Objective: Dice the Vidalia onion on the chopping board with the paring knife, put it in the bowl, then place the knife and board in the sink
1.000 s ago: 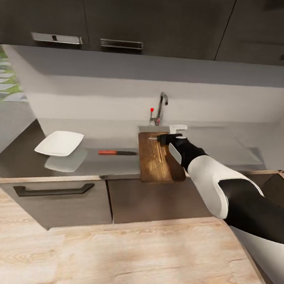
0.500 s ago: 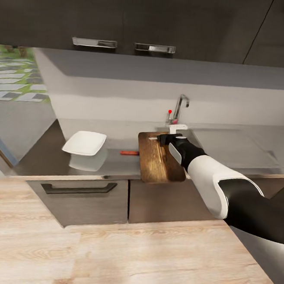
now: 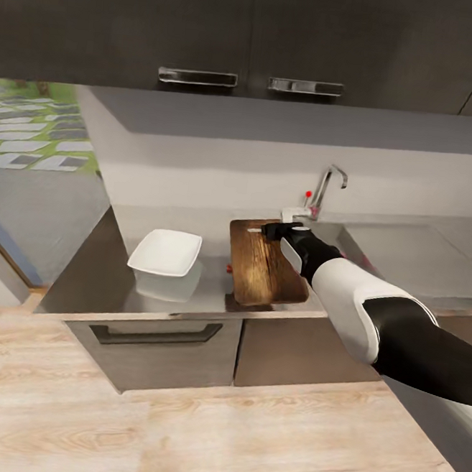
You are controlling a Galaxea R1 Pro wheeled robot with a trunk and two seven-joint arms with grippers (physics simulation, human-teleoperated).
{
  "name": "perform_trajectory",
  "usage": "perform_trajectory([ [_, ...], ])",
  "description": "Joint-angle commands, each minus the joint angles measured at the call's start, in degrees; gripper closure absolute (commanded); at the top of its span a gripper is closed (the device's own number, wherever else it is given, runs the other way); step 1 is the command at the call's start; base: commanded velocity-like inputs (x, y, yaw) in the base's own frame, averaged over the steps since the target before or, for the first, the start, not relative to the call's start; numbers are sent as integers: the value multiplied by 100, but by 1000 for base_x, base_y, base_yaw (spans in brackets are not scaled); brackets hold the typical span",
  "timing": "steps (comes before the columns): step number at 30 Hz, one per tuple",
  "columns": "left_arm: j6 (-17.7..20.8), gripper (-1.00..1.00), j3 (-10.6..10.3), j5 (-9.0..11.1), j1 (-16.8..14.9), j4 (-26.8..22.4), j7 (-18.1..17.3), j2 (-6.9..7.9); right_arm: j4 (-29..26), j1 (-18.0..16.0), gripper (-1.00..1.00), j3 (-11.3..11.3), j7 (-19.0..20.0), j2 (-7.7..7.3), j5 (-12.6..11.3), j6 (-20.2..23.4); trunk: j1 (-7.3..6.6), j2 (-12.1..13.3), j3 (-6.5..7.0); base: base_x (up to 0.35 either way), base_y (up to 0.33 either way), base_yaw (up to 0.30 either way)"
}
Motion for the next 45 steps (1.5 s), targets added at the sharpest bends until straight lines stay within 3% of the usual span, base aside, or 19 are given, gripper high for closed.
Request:
perform_trajectory([
  [1, -8, -100, 0, 49, 0, -3, -2, -1, -9, -4, 100, 36, -22, 2, 10, 43, 6, -11, -9, 278, 241, 0],
  [15, -8, -100, 0, 49, -1, 1, -2, 0, -9, -4, 100, 32, -22, 2, 10, 43, 6, -11, -9, 279, 78, 122],
  [36, -16, -100, 0, 41, -5, -12, -25, 0, 0, -3, 100, 34, -28, 2, 10, 42, 6, -11, -7, 9, 0, 29],
  [45, -24, -100, 0, 39, -7, -47, -37, 0, 59, -3, 100, 40, -30, 2, 10, 41, 6, -11, 64, 0, 0, 0],
])
